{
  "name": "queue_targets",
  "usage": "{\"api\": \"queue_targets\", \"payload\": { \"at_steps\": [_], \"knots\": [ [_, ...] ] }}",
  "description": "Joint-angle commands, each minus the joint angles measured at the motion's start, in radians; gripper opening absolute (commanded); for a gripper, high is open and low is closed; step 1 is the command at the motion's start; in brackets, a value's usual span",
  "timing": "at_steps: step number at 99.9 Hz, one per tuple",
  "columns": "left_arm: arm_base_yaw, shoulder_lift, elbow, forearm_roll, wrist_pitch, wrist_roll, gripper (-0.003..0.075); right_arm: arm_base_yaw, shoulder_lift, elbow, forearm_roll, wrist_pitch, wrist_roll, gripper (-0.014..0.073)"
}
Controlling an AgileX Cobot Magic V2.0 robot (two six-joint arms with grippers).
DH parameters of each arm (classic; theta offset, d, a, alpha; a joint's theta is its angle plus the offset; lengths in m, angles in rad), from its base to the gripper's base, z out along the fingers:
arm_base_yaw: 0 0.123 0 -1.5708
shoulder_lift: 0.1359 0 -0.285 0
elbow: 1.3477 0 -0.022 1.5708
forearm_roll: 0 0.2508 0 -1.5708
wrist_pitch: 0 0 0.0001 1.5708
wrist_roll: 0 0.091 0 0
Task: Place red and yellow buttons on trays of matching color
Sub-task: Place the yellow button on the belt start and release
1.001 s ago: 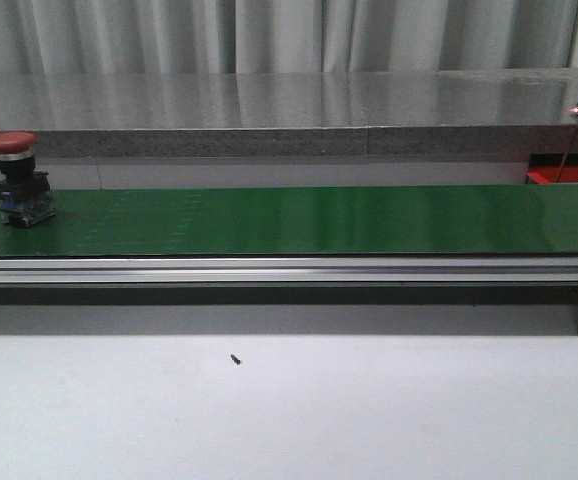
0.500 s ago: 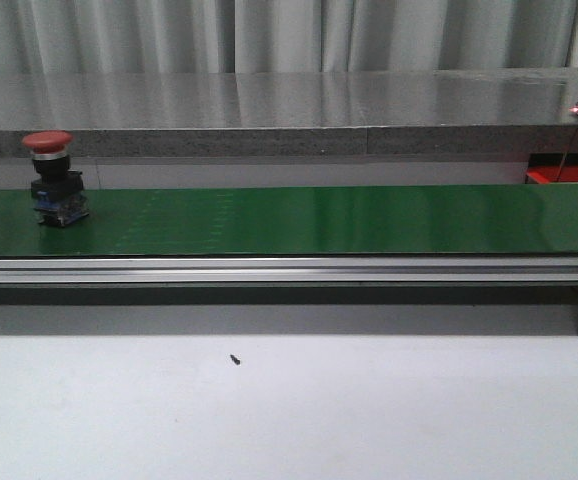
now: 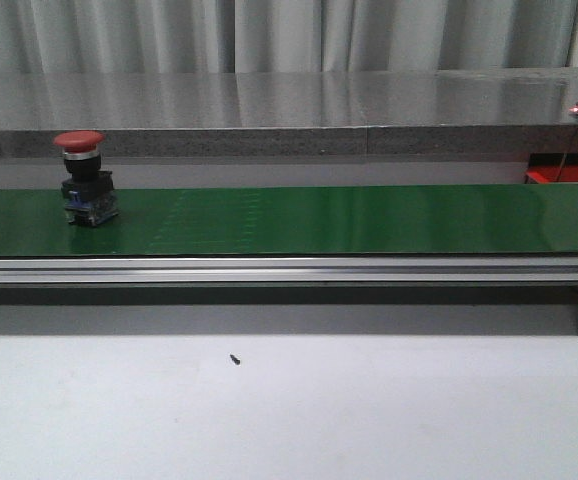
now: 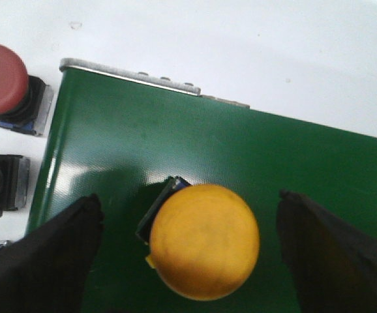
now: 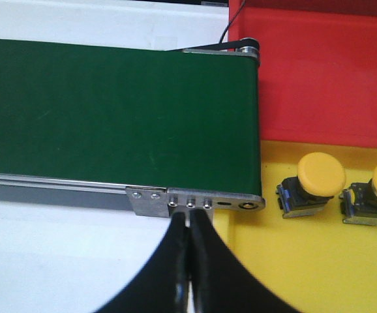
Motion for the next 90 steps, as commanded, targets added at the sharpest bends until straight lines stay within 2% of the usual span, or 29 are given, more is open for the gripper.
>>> {"api": "queue_targets", "payload": {
  "at_steps": [1,6,13,20,36,49,68,90],
  "knots": [
    [-0.01,-0.1,-0.024,-0.029,-0.037,0.009,0.0566,0.001,-0.01,-0.027,0.002,-0.069,-0.002,-0.007],
    [-0.012,-0.132,-0.023,-0.029,-0.032,0.011,0.0554,0.001,-0.01,-0.027,0.004,-0.066,-0.002,-0.007],
    [-0.022,-0.184,-0.014,-0.029,-0.014,0.026,0.0487,0.001,-0.01,-0.027,0.009,-0.047,-0.002,-0.007],
    [-0.047,-0.242,0.009,-0.029,-0.004,0.051,0.0356,0.001,-0.01,-0.027,0.009,-0.031,-0.002,-0.007],
    [-0.135,-0.374,0.094,-0.021,-0.018,0.059,-0.0024,0.001,-0.01,-0.027,0.009,-0.003,-0.002,-0.007],
    [-0.186,-0.474,0.181,0.003,-0.018,0.063,-0.002,0.001,-0.01,-0.027,0.009,0.003,-0.002,-0.007],
    [-0.191,-0.633,0.331,0.031,-0.034,0.063,-0.002,0.004,-0.002,-0.052,0.011,0.062,-0.002,-0.007],
    [-0.191,-0.833,0.558,0.034,-0.139,0.063,-0.002,0.099,0.086,-0.174,0.01,0.125,-0.027,-0.007]
  ]
}}
